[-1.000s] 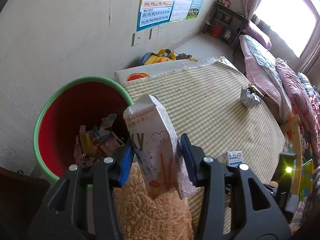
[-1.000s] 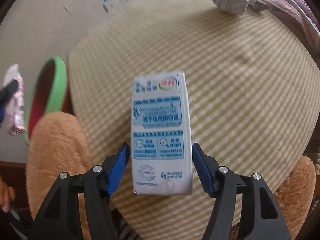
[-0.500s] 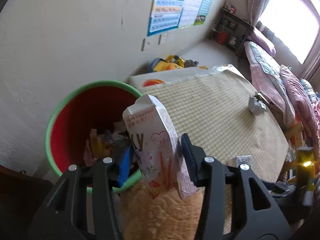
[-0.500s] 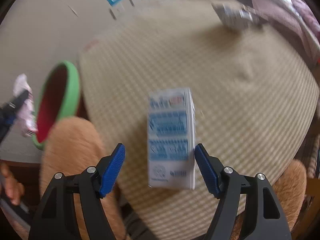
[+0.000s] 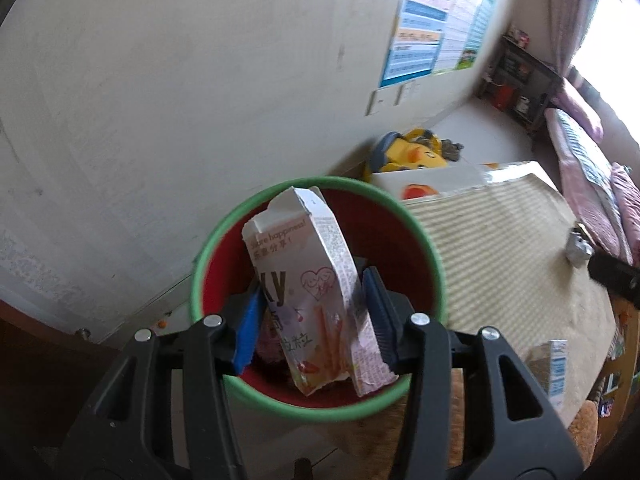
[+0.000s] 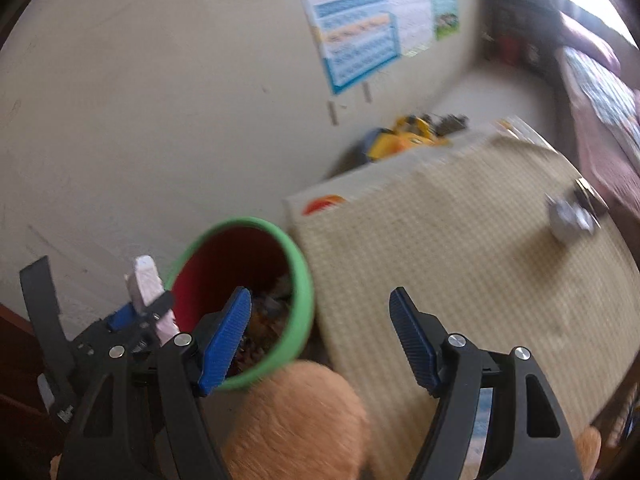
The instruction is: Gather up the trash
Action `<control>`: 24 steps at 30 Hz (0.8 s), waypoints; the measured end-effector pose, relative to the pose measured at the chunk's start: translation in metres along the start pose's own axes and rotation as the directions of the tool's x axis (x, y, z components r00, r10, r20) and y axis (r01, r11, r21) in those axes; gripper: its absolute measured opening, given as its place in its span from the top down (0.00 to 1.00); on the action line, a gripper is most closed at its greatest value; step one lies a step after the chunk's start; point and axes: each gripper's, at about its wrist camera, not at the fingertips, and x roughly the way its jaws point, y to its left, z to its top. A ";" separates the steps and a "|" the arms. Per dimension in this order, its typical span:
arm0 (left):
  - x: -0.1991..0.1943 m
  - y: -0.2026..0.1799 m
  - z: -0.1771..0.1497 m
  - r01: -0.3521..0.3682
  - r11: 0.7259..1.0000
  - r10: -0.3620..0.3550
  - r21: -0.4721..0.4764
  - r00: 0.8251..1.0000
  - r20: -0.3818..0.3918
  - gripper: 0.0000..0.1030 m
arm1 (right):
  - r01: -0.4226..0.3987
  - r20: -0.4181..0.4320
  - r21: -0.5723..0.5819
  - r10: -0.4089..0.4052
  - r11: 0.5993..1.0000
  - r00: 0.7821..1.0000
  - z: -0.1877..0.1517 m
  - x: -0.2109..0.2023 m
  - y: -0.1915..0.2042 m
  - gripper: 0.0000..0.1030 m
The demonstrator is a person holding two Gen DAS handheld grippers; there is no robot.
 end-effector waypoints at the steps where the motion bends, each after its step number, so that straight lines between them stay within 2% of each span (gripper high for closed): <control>1: 0.005 0.006 0.000 -0.007 1.000 0.007 -0.008 1.000 -0.013 0.56 | -0.003 -0.004 -0.016 0.003 1.000 1.000 0.003 0.006 0.007 0.33; 7: 0.034 0.028 -0.006 -0.028 0.999 0.025 -0.042 0.996 -0.088 0.56 | -0.051 -0.044 -0.101 0.047 0.994 0.998 0.013 0.048 0.050 0.33; 12: 0.049 0.035 -0.010 -0.029 0.998 0.021 -0.057 0.991 -0.129 0.55 | -0.065 -0.079 -0.130 0.055 0.989 0.995 0.015 0.072 0.061 0.32; 14: 0.053 0.036 -0.011 -0.034 0.997 0.025 -0.064 0.990 -0.138 0.50 | -0.083 -0.097 -0.114 0.072 0.990 0.993 0.015 0.079 0.059 0.32; 16: 0.054 0.036 -0.012 -0.039 0.996 0.027 -0.080 0.990 -0.136 0.32 | -0.087 -0.108 -0.082 0.078 0.993 0.991 0.015 0.086 0.055 0.29; 18: 0.051 0.038 -0.014 -0.057 0.993 0.045 -0.100 0.992 -0.114 0.20 | -0.083 -0.105 -0.045 0.078 0.996 0.991 0.014 0.088 0.050 0.25; 22: 0.048 0.036 -0.015 -0.068 0.992 0.055 -0.111 0.992 -0.115 0.18 | -0.077 -0.089 0.014 0.078 0.997 0.993 0.013 0.085 0.038 0.23; 24: 0.042 0.032 -0.017 -0.040 0.990 0.025 -0.132 0.993 -0.115 0.18 | -0.071 -0.071 0.025 0.072 0.997 0.995 0.014 0.077 0.034 0.24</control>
